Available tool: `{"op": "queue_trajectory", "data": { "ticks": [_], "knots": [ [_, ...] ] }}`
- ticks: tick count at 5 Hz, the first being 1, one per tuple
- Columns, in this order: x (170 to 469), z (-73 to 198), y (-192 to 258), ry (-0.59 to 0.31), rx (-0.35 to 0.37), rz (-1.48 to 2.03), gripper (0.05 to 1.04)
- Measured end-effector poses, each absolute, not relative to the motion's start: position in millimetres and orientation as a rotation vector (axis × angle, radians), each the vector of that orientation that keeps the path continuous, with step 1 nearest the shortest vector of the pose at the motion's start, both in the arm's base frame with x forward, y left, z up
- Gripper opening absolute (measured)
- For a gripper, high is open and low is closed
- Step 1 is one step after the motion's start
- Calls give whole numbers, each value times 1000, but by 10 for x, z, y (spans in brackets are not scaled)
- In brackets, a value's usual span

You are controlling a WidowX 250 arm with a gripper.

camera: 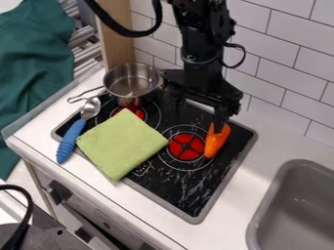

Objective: Moved the silver pan over the light green towel

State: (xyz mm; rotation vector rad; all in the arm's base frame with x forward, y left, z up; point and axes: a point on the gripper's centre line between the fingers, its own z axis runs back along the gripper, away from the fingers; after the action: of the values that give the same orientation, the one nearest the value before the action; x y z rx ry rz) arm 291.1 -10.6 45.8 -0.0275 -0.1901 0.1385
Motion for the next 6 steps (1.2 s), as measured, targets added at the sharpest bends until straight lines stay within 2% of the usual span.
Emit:
{"op": "queue_trajectory", "data": {
  "ticks": [1, 2, 4, 5, 6],
  "knots": [
    [2870, 370, -102, -158, -25, 137, 1011],
    [2990, 372, 54, -176, -31, 139, 1011],
    [3451, 390, 522, -194, -13, 144, 1011],
    [3595, 364, 843, -181, 17, 168, 1011],
    [3562, 182, 1069, -121, 20, 202, 1011]
  ]
}}
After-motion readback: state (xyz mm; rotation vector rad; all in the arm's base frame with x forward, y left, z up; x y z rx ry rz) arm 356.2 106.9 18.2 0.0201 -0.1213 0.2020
